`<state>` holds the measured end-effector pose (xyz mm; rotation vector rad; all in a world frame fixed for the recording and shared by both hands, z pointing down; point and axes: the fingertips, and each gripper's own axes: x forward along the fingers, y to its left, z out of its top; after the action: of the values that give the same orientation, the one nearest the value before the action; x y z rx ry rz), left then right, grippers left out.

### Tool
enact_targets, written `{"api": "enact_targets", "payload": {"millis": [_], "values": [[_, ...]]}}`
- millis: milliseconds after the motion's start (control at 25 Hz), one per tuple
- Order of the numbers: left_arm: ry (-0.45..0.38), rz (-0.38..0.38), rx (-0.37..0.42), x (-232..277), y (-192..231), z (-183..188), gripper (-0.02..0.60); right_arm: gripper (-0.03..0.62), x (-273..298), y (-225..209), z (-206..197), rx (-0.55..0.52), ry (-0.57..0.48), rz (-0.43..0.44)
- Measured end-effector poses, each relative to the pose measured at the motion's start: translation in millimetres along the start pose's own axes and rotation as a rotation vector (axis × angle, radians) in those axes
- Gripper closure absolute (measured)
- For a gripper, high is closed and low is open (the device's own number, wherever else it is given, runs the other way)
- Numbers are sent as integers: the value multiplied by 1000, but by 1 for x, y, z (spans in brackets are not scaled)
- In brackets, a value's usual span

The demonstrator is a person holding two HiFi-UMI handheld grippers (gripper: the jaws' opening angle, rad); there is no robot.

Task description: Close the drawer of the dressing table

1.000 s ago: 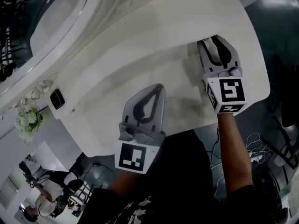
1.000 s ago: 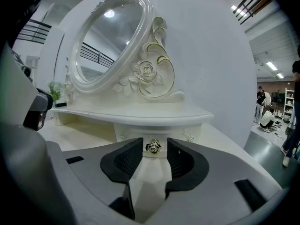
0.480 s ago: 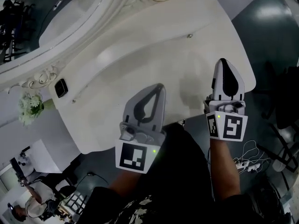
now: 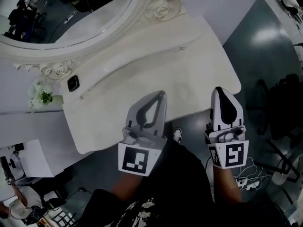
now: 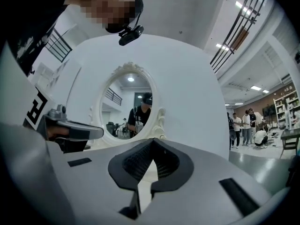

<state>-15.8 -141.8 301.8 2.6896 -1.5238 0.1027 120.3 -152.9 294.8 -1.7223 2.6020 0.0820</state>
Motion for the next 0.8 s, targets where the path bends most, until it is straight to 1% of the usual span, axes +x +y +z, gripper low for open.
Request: {"api": "enact_targets", "payload": {"millis": [80, 240, 320, 520, 680, 800], "values": [[-21, 14, 10, -11, -2, 10, 580, 595, -14, 0, 9, -21, 9, 3], [-48, 32, 40, -31, -6, 27, 580, 596, -34, 4, 16, -75, 53, 6], [-60, 41, 44, -38, -6, 35, 580, 595, -40, 7, 23, -78, 54, 10], [-87, 66, 42, -49, -5, 49, 580, 597, -47, 14, 36, -56, 22, 52], [-98, 74, 51, -52, -7, 55, 580, 597, -47, 13, 44, -57, -1, 55], [-107, 75, 54, -52, -7, 57, 580, 597, -47, 15, 46, -64, 8, 55]]}}
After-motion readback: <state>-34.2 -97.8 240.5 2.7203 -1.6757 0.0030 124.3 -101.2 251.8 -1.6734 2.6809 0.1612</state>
